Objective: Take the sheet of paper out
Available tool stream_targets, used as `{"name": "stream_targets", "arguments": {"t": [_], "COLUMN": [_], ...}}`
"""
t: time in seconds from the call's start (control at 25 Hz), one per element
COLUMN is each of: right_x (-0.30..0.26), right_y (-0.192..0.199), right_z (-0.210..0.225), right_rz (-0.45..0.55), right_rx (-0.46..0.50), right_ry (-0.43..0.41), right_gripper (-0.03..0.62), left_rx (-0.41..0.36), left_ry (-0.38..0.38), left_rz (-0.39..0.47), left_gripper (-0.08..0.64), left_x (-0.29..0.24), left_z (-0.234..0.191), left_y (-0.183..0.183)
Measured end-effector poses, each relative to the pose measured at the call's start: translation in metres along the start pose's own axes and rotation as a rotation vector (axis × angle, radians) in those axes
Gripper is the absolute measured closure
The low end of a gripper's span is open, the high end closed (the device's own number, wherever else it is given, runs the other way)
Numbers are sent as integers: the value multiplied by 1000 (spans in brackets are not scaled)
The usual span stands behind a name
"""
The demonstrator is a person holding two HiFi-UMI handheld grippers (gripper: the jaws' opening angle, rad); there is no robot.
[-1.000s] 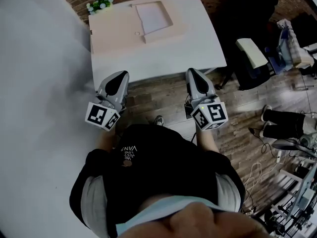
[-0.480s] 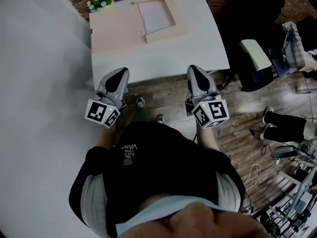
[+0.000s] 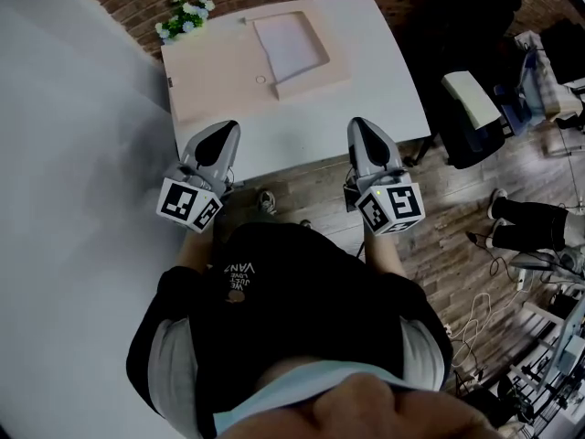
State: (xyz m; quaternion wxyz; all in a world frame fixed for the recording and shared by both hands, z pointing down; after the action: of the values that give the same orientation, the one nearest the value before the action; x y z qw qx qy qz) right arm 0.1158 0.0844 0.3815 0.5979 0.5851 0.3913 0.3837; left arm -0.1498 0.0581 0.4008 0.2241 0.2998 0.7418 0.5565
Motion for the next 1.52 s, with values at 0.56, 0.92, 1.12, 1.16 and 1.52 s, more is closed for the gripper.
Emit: {"name": "stream_targets", "arguments": {"t": [0.56, 0.92, 1.12, 1.16, 1.52], "right_x": [-61, -72, -85, -88, -115], "right_y": [-2, 2, 2, 2, -3], "right_z": [-23, -20, -8, -5, 32], "right_rz": [10, -5, -1, 0, 0], "right_rx": [16, 11, 9, 9, 20], "right_ry": [95, 129, 114, 107, 30], "right_gripper": [592, 592, 592, 592, 592], "left_rx": [7, 38, 48, 51, 55], "left_ry": [100, 122, 98, 89, 7], "left_rz": [-17, -25, -26, -23, -3], "left_gripper": [560, 560, 560, 560, 560], "left_x": [-19, -30, -38, -40, -70], "left_z": [-76, -95, -102, -104, -110], "left_y": [-21, -18, -17, -17, -18]}}
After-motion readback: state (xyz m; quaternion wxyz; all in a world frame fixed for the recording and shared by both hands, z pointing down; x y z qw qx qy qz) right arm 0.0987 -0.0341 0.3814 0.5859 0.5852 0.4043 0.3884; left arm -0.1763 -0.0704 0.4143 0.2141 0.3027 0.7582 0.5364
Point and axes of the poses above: the fingertips, and each gripper's own axes: x backward along the fingers, z to its right, y out of its underside, the point moved 5 cm from there along x, backward along the fingers, and after that the axes turned 12 degrees about x, right-handed, at the moved point
